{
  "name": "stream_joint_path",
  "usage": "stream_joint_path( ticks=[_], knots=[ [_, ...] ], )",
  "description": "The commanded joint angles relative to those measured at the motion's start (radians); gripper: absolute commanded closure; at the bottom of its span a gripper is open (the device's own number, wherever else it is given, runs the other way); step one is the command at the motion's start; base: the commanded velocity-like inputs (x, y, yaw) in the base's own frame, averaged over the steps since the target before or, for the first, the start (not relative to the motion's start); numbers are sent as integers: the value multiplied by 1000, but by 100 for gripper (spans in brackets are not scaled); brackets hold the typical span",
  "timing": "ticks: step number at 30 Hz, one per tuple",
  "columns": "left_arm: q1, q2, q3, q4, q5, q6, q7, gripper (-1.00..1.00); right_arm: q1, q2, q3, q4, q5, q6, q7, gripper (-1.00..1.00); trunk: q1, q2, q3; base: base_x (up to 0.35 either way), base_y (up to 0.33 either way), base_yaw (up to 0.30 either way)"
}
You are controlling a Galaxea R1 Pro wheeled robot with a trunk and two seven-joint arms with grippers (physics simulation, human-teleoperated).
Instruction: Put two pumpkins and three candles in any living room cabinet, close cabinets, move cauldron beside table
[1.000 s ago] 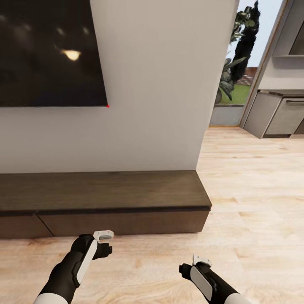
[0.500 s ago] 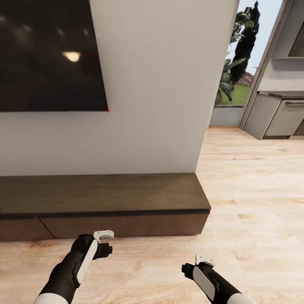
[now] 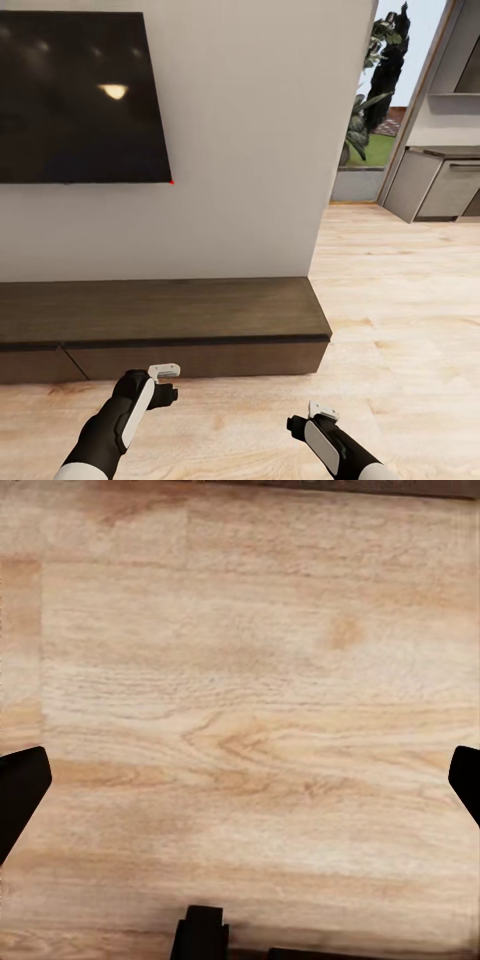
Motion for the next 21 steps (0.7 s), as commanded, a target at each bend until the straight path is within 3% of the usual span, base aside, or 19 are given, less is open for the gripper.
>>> stream_joint_path(
  ticks=[1, 21],
  knots=[
    [0, 0, -1, -1, 11, 3, 10, -100, -1, -1, 7, -2, -7, 3, -8, -100, -4, 7, 2, 0, 0, 0],
    [0, 0, -1, -1, 10, 3, 10, -100, -1, 0, 8, -2, -7, 2, -10, -100, -81, 147, 65, 0, 0, 0]
  ],
)
